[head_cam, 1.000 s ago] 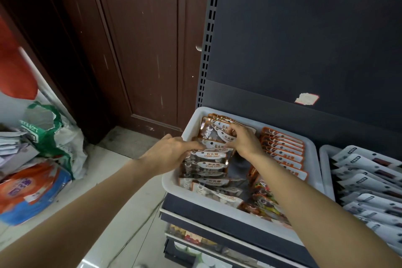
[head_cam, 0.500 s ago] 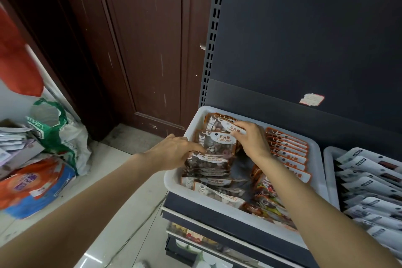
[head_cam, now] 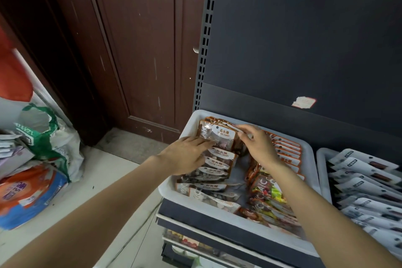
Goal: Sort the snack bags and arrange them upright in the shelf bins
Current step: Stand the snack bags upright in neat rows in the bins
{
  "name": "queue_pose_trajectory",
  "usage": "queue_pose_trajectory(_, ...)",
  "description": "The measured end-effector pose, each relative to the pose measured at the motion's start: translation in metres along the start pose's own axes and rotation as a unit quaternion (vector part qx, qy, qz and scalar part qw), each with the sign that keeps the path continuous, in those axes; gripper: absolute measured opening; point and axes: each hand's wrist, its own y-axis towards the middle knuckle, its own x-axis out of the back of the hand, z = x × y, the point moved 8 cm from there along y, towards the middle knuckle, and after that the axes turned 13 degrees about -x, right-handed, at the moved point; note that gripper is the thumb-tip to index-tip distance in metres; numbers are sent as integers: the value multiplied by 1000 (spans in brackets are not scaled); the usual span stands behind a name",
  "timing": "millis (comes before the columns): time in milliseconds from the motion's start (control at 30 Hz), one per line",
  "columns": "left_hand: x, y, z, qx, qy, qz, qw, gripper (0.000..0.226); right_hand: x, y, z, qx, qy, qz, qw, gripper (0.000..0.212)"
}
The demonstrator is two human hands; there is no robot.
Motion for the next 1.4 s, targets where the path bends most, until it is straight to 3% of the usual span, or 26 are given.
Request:
queue_pose_trajectory(233, -8, -4, -1, -10, 4, 10, 1000, 69, -18, 24, 6, -34, -152, -14, 988, 51)
queue_pose_trajectory(367, -9, -6, 1, -4, 0, -5, 1000, 76, -18, 22, 24, 12, -242, -73, 967, 22)
queue_pose_trajectory(567, -6, -14, 0, 30, -61, -44, 997, 99, -13, 8, 25, 58, -17, -20, 998, 21)
queue_pose_trajectory(667, -6, -9, 4, 61, -103, -63, 991, 101, -31, 7, 9, -26, 59, 86, 994, 34)
queue_pose_trajectory(767, 1, 1, 17, 107, -138, -103, 979, 89, -31, 7, -1, -84, 113, 61, 988, 39)
queue_pose_trajectory(933, -14, 17, 34, 150, -109, -2, 983, 74, -54, -5, -6, -157, 121, 112, 974, 53)
queue_pose_trajectory(1033, -14, 24, 36, 149, -112, -3, 982, 75, -62, -7, 0, -169, 172, 145, 960, 58)
queue_pose_trajectory(1133, -9, 29, 31, 149, -202, -40, 967, 80, -56, -8, 0, -180, 192, 127, 956, 59)
queue_pose_trajectory(1233, 1, 18, 23, 148, -342, -140, 917, 74, -39, -16, -12, -205, 223, 56, 951, 56)
queue_pose_trajectory(1333, 8, -11, 30, 182, -308, -200, 912, 62, -43, -37, -20, -209, 236, 50, 948, 57)
queue_pose_trajectory(1400, -1, -27, 40, 221, -303, -187, 908, 62, -52, -47, -21, -223, 254, 52, 940, 57)
